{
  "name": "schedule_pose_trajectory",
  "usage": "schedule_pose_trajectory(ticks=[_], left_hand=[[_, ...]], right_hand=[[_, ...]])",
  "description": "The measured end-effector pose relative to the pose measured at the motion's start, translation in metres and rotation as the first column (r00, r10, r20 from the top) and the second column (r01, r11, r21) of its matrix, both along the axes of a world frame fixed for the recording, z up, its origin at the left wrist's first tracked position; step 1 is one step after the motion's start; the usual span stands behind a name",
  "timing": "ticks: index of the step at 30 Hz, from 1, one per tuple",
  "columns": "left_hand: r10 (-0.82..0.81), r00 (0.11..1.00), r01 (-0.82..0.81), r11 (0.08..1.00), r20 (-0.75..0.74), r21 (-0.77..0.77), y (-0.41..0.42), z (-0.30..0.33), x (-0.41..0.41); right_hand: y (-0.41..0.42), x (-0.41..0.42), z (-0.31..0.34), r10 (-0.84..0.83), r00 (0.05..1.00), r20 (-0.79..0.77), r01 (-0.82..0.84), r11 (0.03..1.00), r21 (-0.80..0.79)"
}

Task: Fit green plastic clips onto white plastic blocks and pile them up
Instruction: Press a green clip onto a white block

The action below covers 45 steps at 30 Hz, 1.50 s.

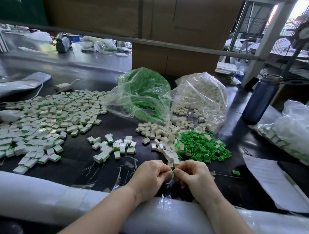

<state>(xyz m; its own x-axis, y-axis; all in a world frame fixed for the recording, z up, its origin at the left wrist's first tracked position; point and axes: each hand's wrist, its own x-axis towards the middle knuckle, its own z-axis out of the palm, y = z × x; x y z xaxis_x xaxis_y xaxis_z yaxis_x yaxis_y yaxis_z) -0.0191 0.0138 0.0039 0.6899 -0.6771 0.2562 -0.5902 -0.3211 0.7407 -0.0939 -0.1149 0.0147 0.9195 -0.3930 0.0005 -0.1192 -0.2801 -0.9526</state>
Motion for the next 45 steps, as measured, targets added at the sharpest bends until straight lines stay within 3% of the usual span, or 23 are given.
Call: schedule_pose_trajectory(ticks=[8,17,25,31,38,45], left_hand=[[-0.007,1.000,0.006,1.000,-0.028,-0.014,0.000,0.002,0.001],[-0.002,0.971,-0.028,0.992,-0.239,-0.123,-0.001,0.005,-0.003],[-0.008,0.970,-0.019,0.994,-0.245,-0.108,0.001,0.005,-0.001],[-0.069,0.955,0.021,0.986,-0.290,-0.166,0.002,0.009,-0.001],[-0.127,0.955,0.091,0.986,-0.269,-0.141,0.002,0.011,-0.003],[-0.166,0.942,0.135,0.983,-0.292,-0.123,-0.001,0.007,-0.002]], right_hand=[[-0.001,0.000,-0.001,0.019,1.000,-0.007,-0.019,1.000,-0.001],[-0.001,-0.001,0.000,-0.053,0.989,0.141,0.028,0.984,0.176],[-0.001,-0.003,0.000,0.034,0.983,0.181,-0.073,0.975,0.210],[-0.003,0.000,-0.004,0.011,0.981,0.195,-0.057,0.971,0.231],[0.000,0.001,-0.002,0.222,0.965,0.141,-0.250,0.942,0.225],[-0.003,0.000,-0.004,0.199,0.970,0.137,-0.233,0.919,0.319]])
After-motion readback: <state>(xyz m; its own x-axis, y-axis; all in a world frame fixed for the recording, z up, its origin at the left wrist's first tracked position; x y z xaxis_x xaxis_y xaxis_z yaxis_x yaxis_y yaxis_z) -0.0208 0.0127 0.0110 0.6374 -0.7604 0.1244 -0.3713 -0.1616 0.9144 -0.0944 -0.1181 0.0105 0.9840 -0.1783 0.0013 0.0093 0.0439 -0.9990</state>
